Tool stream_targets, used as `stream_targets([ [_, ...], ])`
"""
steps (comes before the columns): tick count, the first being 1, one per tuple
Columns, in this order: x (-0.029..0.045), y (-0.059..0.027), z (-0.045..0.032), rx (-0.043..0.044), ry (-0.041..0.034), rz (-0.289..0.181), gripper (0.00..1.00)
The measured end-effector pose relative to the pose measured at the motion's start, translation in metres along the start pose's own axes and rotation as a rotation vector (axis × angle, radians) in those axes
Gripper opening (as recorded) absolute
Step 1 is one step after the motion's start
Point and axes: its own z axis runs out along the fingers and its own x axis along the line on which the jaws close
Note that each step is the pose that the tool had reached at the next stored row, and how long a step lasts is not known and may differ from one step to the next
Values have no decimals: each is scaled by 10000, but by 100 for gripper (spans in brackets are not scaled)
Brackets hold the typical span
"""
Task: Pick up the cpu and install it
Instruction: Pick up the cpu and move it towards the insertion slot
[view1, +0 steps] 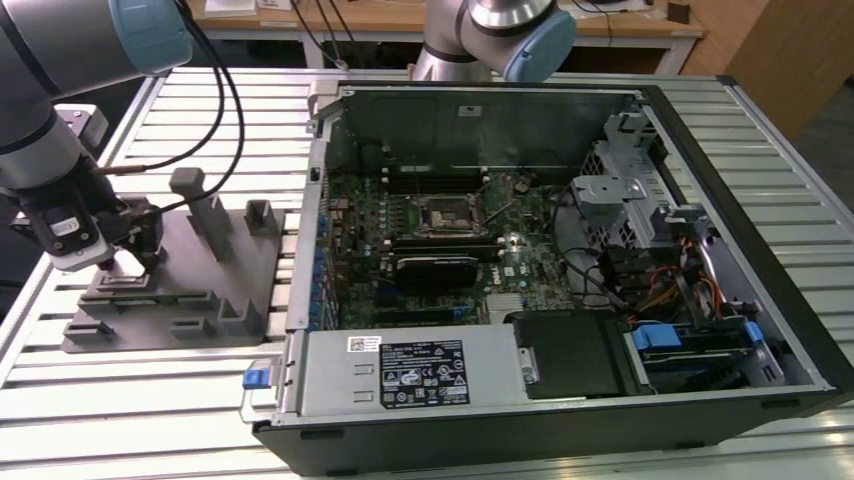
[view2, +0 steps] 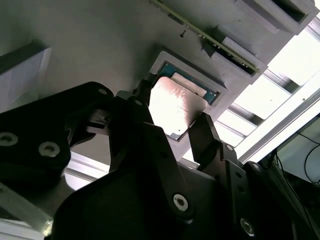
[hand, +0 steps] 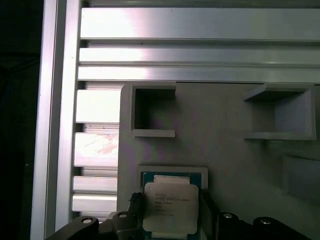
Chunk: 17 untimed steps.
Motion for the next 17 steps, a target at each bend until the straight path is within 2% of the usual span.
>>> stream_targets([
  [2, 0, 0, 0, 2, 1, 0, 58],
  [3, 0, 0, 0, 2, 1, 0, 53],
  [17, 1, 1, -17, 7, 1, 0, 53],
])
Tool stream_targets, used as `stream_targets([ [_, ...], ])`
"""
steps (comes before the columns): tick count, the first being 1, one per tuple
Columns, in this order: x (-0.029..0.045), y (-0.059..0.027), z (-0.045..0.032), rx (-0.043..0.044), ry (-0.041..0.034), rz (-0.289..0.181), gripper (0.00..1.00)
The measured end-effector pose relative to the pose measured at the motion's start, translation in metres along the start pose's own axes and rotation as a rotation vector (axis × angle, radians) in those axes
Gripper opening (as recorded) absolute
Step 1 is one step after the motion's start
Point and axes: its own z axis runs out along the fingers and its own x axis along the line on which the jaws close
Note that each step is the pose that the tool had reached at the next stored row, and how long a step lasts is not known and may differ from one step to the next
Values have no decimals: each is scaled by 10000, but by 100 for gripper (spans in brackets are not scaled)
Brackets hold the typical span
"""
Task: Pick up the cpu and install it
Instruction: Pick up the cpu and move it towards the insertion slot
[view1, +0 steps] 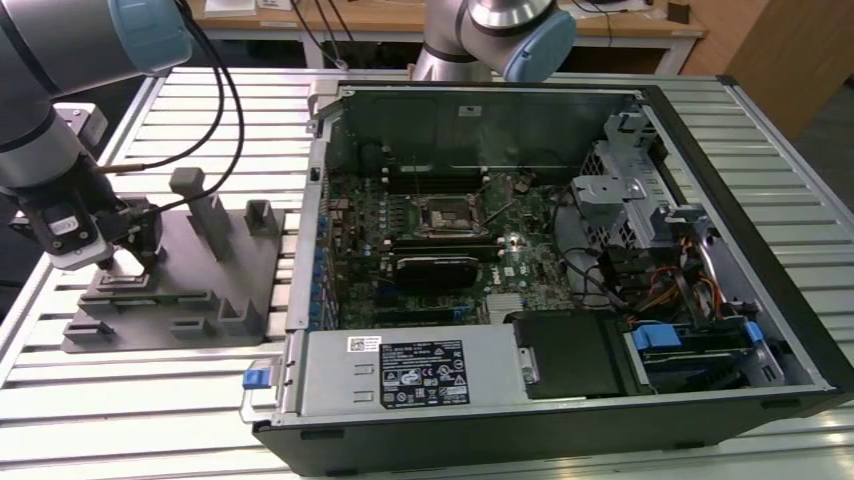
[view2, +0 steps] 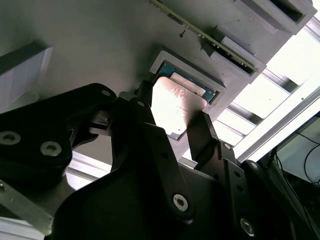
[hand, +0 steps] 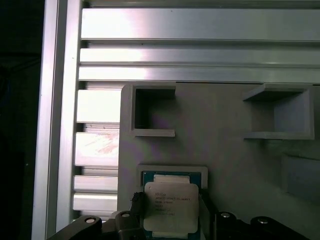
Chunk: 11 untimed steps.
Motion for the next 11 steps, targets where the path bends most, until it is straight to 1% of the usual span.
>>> stream_targets([
  [7, 0, 0, 5, 2, -1, 0, 53],
  [8, 0, 0, 6, 1, -3, 0, 60],
  [11, 5, 0, 6, 2, -28, -2, 60],
])
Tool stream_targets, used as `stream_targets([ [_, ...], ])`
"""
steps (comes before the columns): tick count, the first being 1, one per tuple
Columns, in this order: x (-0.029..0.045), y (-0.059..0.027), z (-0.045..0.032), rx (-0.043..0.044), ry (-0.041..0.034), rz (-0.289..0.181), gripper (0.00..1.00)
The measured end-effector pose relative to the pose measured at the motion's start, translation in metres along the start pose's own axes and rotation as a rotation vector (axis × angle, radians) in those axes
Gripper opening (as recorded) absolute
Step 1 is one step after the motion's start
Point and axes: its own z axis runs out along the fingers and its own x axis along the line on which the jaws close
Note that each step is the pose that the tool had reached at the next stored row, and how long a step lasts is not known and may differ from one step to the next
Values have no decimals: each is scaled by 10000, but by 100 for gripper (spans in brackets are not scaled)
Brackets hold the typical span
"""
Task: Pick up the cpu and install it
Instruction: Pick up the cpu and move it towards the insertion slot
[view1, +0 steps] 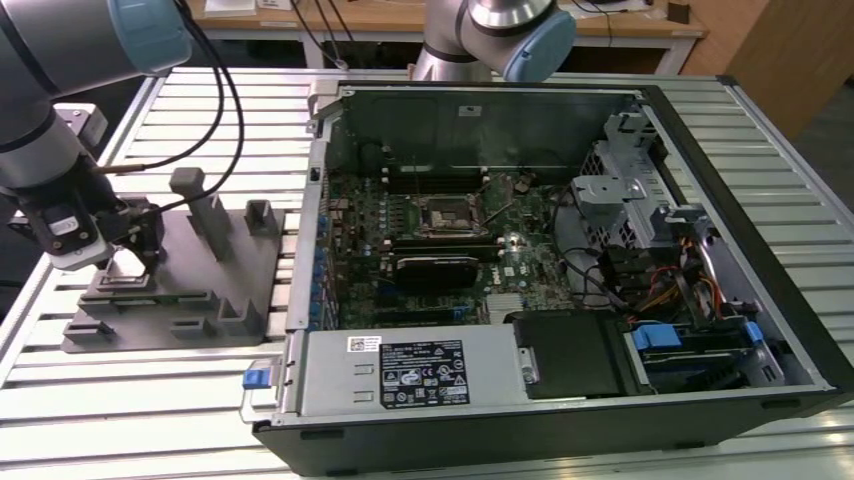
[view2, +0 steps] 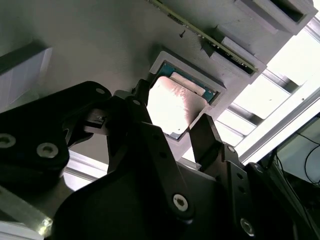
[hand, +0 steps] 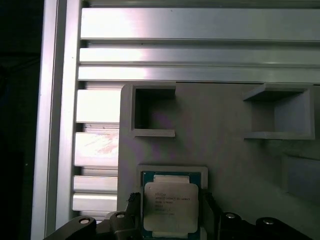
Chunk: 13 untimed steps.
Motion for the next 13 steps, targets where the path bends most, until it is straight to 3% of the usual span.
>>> stream_targets([
  [13, 4, -1, 5, 3, -64, -5, 58],
])
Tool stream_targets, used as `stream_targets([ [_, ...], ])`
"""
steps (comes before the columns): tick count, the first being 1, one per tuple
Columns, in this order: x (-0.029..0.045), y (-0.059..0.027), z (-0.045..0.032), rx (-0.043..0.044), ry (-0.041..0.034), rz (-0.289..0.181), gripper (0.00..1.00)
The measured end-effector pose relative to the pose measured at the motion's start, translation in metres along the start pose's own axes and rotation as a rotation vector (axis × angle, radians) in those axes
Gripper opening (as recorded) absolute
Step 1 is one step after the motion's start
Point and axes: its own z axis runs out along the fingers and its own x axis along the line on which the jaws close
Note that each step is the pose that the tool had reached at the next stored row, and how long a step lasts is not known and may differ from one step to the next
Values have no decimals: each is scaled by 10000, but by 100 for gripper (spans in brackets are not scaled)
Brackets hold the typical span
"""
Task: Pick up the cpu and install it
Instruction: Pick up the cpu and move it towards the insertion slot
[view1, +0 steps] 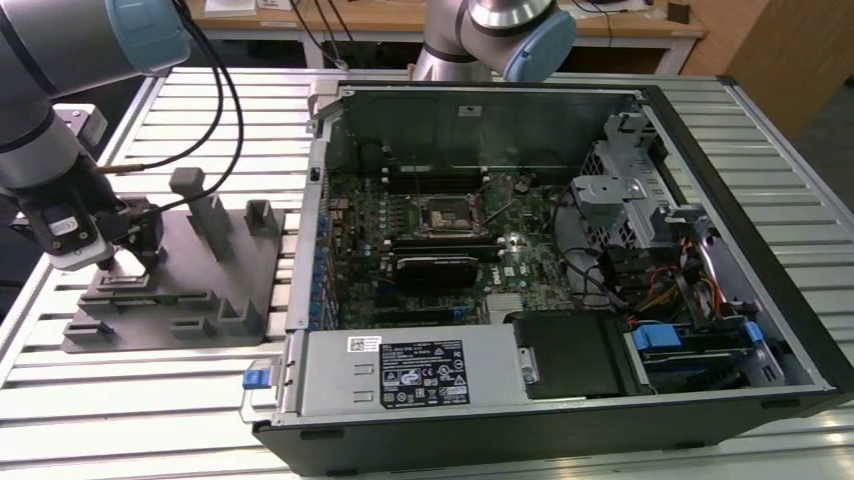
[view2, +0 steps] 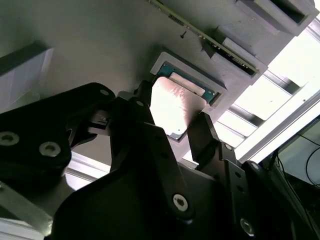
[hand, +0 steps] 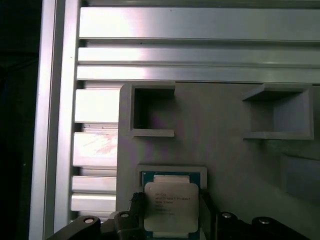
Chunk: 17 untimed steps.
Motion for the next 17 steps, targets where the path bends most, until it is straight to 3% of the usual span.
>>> stream_targets([
  [1, 0, 0, 0, 0, 0, 0, 52],
  [6, 1, 3, -45, -1, -2, 0, 52],
  [12, 4, 14, -192, -2, -2, 0, 52],
  [17, 9, 25, -362, -14, -1, 1, 52],
])
